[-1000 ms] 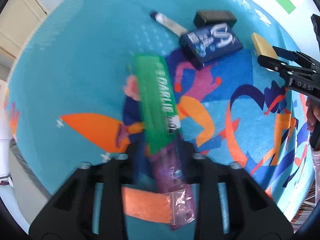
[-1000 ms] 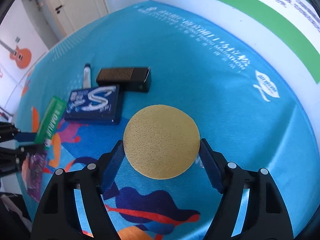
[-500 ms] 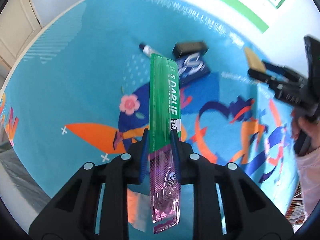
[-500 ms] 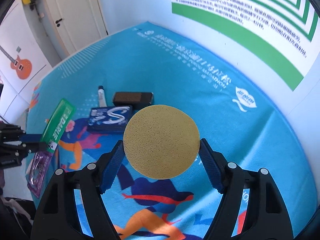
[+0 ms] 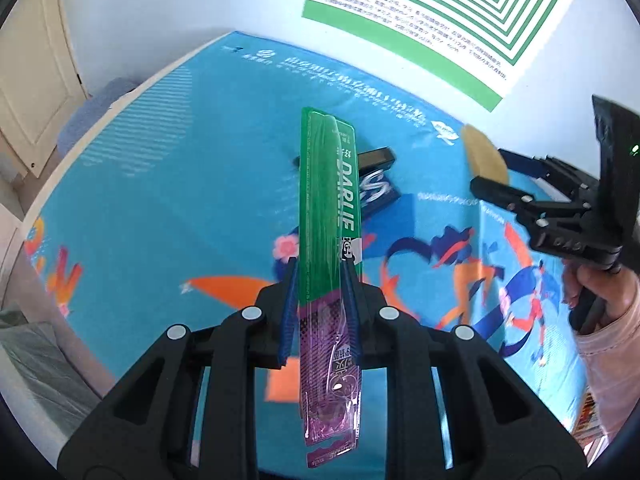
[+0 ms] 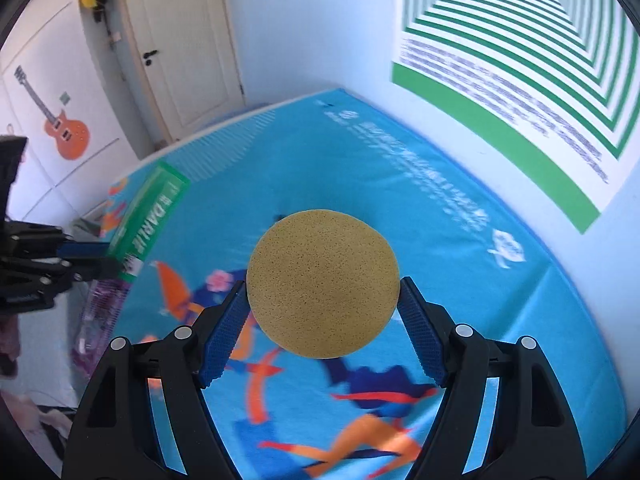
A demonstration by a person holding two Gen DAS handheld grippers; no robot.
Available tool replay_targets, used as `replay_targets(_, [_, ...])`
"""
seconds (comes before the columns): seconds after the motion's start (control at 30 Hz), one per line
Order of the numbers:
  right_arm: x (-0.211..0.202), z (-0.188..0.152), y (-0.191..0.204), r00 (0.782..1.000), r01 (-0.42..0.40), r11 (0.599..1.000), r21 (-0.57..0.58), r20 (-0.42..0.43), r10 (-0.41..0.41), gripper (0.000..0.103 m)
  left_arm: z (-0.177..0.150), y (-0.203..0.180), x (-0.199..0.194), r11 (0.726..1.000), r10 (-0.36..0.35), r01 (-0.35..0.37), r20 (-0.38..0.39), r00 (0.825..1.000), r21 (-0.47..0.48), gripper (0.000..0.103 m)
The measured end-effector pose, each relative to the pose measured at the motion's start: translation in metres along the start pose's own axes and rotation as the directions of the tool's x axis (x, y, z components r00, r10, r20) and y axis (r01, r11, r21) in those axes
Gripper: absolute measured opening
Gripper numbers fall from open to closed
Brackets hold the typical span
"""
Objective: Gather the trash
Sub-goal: 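Carry the held sponge and DARLIE box over the blue wastebasket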
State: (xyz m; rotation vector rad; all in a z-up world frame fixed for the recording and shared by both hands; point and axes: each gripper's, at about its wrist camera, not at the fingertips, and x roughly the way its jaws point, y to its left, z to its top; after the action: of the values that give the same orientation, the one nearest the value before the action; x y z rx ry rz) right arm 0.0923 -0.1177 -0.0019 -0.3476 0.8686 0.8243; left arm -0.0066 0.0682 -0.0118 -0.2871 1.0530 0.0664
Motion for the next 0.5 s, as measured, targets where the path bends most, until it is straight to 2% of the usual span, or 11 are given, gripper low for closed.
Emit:
replay_targets(0.1, [0.005, 0.005, 0.037, 0.999, -0.046, 0.999, -0.030, -0.010, 0.046, 0.075, -0.017, 0.033, -0.012, 0.999, 0.029, -0.029, -0.005, 1.000, -0.013, 0.019])
replay_targets(0.3, [0.037, 0.021, 0.138, 0.985, -0.168, 0.975, -0.144, -0.060, 0.161, 0.075, -0.063, 0.127, -0.040, 0.987, 0.116, -0.119, -0.030, 0.993, -0.110, 0.019])
replay_targets(0.5, [0.076, 0.037, 0.259, 0.945, -0.322, 0.906, -0.274, -0.143, 0.293, 0.075, -0.121, 0.226, -0.076, 0.943, 0.208, -0.217, -0.063, 0.976, -0.251, 0.019])
